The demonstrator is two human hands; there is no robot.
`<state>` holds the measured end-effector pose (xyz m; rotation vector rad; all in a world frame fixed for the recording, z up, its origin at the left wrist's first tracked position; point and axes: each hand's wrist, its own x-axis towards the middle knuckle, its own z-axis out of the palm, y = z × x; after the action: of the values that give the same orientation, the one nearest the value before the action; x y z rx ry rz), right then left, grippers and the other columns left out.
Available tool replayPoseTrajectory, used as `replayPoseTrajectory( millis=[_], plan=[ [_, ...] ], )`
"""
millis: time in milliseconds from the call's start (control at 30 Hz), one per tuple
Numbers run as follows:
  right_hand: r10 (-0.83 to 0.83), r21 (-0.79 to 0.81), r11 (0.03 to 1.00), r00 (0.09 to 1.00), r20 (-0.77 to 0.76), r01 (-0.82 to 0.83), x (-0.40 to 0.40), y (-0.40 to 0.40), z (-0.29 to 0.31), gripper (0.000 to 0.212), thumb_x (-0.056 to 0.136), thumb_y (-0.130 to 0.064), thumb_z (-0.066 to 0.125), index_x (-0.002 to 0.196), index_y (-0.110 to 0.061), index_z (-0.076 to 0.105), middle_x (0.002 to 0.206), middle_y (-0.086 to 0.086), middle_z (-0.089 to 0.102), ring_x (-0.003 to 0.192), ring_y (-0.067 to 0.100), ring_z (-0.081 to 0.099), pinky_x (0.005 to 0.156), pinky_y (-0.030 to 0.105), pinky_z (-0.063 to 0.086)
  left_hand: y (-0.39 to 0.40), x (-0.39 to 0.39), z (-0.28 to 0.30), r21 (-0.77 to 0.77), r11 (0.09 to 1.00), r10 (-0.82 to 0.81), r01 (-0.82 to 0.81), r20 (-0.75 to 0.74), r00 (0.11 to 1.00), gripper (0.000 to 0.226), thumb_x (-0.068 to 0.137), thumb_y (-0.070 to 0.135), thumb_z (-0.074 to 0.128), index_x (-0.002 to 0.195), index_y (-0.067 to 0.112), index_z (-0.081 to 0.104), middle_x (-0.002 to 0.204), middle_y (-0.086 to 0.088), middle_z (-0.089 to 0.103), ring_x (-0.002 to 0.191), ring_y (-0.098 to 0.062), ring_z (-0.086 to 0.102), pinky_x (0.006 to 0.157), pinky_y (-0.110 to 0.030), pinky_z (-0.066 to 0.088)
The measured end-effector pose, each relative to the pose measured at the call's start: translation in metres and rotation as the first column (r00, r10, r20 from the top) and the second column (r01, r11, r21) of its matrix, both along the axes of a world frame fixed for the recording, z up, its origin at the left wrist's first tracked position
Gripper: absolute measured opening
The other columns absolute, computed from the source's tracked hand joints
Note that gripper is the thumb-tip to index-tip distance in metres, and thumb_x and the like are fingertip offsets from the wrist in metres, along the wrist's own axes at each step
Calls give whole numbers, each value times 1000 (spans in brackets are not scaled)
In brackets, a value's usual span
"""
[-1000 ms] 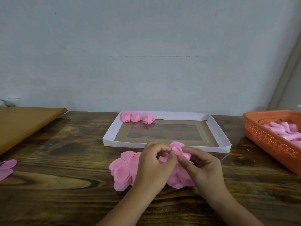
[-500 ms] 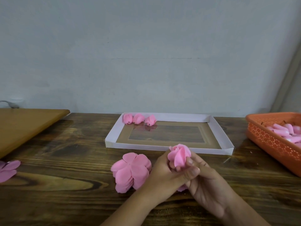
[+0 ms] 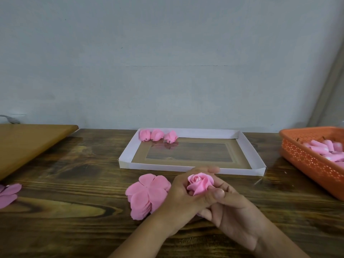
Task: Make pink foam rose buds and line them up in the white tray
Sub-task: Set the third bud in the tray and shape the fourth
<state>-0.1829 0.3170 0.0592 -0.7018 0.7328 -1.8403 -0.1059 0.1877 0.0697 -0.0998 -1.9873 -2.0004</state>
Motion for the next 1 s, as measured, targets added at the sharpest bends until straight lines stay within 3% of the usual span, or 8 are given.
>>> replayPoseTrajectory(
  millis=[167,267,367,467,600,700,867,1000],
  plan=[
    [18,61,998,999,-44,-16,0,0,0,52,73,-26,89,120,-12,71,115,9,71,98,17,68,85,28,54,-2,1,1,4,1000,-2,2,-17,1000,44,79,48,81,111,17,75,121,10,72,113,-12,69,84,-23,58],
    [7,78,997,1000,-14,-6,0,0,-2,55,67,-26,93,116,-12,73,111,9,71,88,14,64,77,25,55,-2,2,3,-1,1000,-9,9,-24,1000,28,81,43,81,102,24,77,119,12,72,109,-11,71,80,-24,59],
    [19,78,997,999,-35,-17,0,0,-1,56,69,-30,92,119,-12,72,106,5,69,80,10,59,73,21,54,-1,3,4,17,999,-28,29,-16,999,20,80,40,80,92,24,78,122,11,70,108,-13,71,77,-29,62],
    [31,50,998,998,-48,-29,1,-2,-1,52,74,-32,89,119,-13,72,103,2,69,76,7,58,69,18,52,-1,5,7,64,996,-65,65,8,998,35,71,57,84,87,26,77,122,11,70,102,-14,72,75,-42,61],
    [22,44,999,995,-97,-18,2,-1,-1,44,78,-32,86,116,-15,73,92,-1,67,76,6,60,68,18,50,-3,5,11,114,989,-97,90,54,994,54,62,64,87,102,29,77,108,2,75,97,-23,69,72,-37,60],
    [9,39,999,996,-88,-6,1,-1,-1,52,75,-26,88,120,-9,70,102,4,70,85,13,60,70,20,51,-5,5,11,108,989,-109,103,50,993,59,64,55,90,110,22,75,115,-13,70,105,-28,71,76,-40,62],
    [-29,28,999,998,-59,30,0,0,1,64,73,-20,89,127,1,61,106,13,68,86,18,65,70,22,55,-9,5,10,130,983,-130,127,17,991,53,62,49,94,106,28,76,112,1,72,100,-35,67,83,-56,56],
    [-21,5,1000,999,-27,21,0,2,2,58,79,-16,84,128,3,61,108,14,68,86,17,66,70,23,56,-10,5,12,123,984,-134,130,19,991,64,63,44,95,119,22,72,114,-12,71,103,-30,69,78,-44,61]
  ],
)
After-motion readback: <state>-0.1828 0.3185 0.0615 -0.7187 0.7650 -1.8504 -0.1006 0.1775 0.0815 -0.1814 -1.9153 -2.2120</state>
